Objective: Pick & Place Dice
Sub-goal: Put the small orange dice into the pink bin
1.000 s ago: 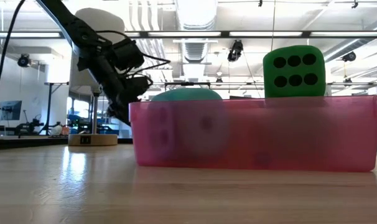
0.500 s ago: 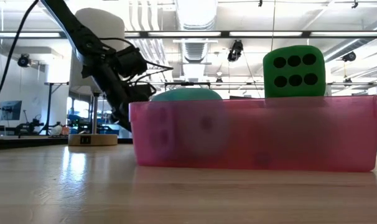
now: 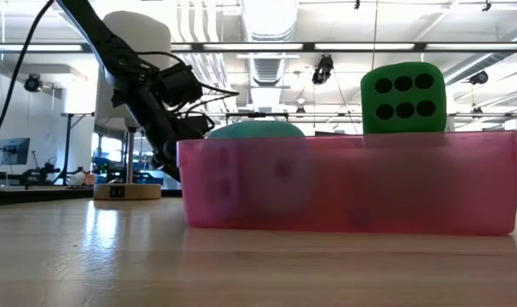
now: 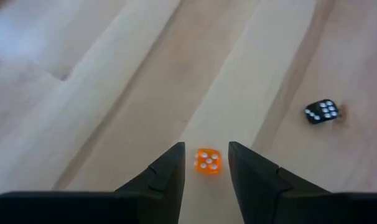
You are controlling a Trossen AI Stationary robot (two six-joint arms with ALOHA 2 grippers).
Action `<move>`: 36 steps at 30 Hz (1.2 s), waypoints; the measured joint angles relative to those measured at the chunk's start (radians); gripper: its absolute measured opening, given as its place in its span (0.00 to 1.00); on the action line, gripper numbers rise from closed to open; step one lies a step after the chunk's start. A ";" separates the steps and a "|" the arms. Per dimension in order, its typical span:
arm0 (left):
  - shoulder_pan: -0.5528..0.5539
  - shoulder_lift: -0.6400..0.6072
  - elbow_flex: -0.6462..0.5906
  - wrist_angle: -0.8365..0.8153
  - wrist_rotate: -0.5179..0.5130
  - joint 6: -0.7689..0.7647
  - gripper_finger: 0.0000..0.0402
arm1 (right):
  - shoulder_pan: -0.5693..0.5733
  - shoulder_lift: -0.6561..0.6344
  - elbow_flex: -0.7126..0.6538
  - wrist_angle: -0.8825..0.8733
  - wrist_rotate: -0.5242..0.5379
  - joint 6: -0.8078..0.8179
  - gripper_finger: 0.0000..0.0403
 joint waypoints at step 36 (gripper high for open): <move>-0.012 0.039 -0.002 0.009 -0.025 0.043 0.29 | 0.000 0.000 0.000 -0.001 0.000 -0.001 0.23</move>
